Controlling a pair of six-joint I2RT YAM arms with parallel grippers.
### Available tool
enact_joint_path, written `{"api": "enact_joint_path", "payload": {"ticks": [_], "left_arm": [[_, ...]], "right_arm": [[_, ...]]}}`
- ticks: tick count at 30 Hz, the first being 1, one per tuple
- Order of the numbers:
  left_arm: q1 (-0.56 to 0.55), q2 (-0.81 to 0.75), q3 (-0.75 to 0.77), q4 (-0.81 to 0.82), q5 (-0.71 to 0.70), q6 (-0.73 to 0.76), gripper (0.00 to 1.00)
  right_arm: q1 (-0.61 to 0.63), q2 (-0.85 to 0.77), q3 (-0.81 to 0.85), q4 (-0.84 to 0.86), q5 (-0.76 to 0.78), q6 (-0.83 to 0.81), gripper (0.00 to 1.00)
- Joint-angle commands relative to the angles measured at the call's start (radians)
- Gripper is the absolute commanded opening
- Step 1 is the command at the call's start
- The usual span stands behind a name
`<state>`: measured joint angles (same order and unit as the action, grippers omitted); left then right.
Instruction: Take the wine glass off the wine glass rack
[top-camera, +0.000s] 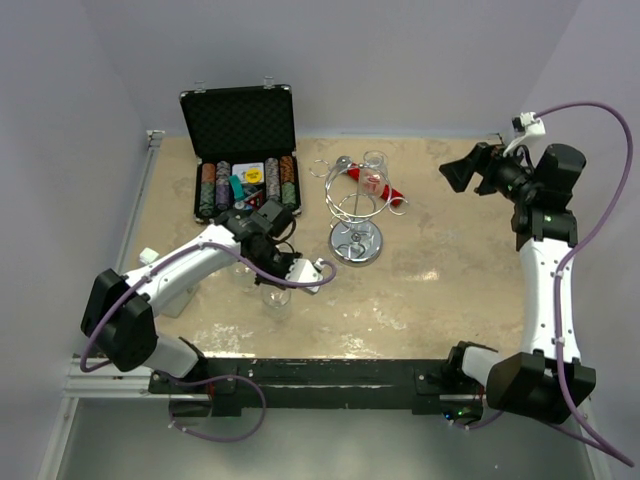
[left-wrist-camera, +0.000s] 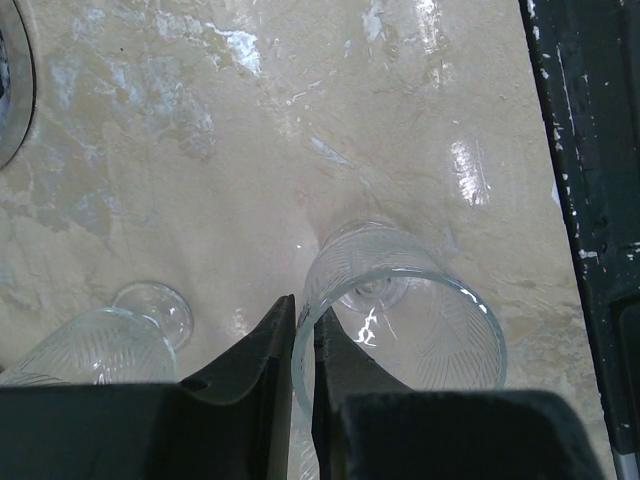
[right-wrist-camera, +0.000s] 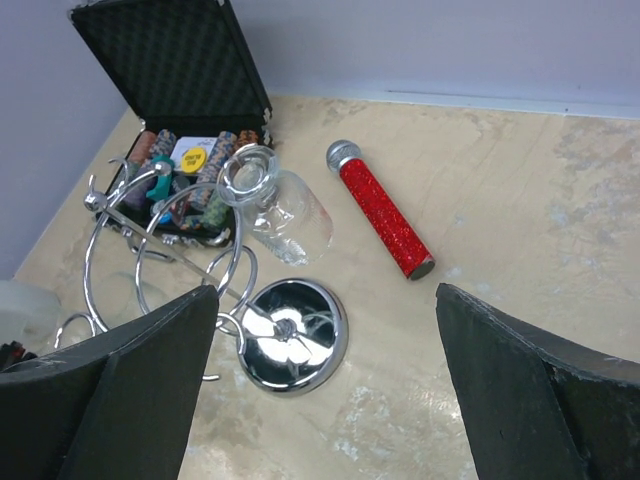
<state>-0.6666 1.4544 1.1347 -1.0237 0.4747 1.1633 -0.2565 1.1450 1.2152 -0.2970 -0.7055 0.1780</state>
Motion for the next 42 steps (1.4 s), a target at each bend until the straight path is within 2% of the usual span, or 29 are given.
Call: {"api": "enact_joint_path", "payload": {"ticks": [1,7,14,16,18,20,21,22,23,26,29,32,33,34,36,38,42], "left_arm": [[0.007,-0.042,-0.026,0.068,0.022,0.012,0.03],[0.016,-0.048,-0.033,0.071,0.013,0.025,0.19],[0.03,-0.083,-0.023,0.06,-0.001,0.026,0.3],[0.036,-0.103,-0.003,0.054,0.002,0.01,0.34],[0.048,-0.114,0.066,0.036,0.013,-0.048,0.38],[0.058,-0.092,0.214,-0.071,0.04,-0.109,0.45],[0.064,-0.072,0.3,-0.138,0.056,-0.119,0.51],[0.07,-0.056,0.394,-0.204,0.074,-0.129,0.62],[0.076,-0.037,0.496,-0.255,0.088,-0.134,0.68],[0.102,-0.011,0.618,-0.279,0.154,-0.177,0.71],[0.113,-0.017,0.633,-0.134,0.237,-0.291,0.71],[0.121,-0.102,0.501,0.264,0.181,-0.552,0.73],[0.121,-0.145,0.423,0.41,0.127,-0.63,0.77],[0.122,-0.184,0.354,0.629,0.063,-0.724,0.99],[0.122,-0.247,0.205,0.942,-0.075,-0.8,1.0],[0.121,-0.233,0.152,1.061,-0.163,-0.768,1.0],[0.122,-0.115,0.292,0.95,-0.274,-0.735,1.0]], "right_arm": [[-0.004,-0.001,-0.029,0.035,-0.055,0.002,0.94],[-0.004,0.022,-0.029,0.05,-0.054,-0.005,0.95],[-0.006,0.079,-0.011,0.047,-0.087,-0.08,0.95],[-0.004,0.094,-0.011,0.047,-0.11,-0.158,0.96],[-0.006,0.105,-0.013,0.068,-0.137,-0.288,0.97],[-0.006,0.11,-0.011,0.137,-0.14,-0.351,0.98],[-0.006,0.12,-0.006,0.178,-0.14,-0.37,0.98],[-0.006,0.146,0.01,0.197,-0.141,-0.392,0.98],[-0.006,0.182,0.03,0.196,-0.155,-0.414,0.97],[-0.004,0.29,0.107,0.133,-0.218,-0.524,0.95],[-0.004,0.357,0.104,0.221,-0.287,-0.505,0.95],[0.01,0.374,0.078,0.279,-0.319,-0.535,0.99],[0.013,0.393,0.089,0.239,-0.327,-0.587,0.99],[0.016,0.41,0.102,0.186,-0.34,-0.641,0.99],[0.02,0.452,0.116,0.101,-0.38,-0.747,0.99],[0.025,0.49,0.109,0.065,-0.425,-0.823,0.99],[0.094,0.538,0.054,0.052,-0.443,-0.98,0.99]]}}
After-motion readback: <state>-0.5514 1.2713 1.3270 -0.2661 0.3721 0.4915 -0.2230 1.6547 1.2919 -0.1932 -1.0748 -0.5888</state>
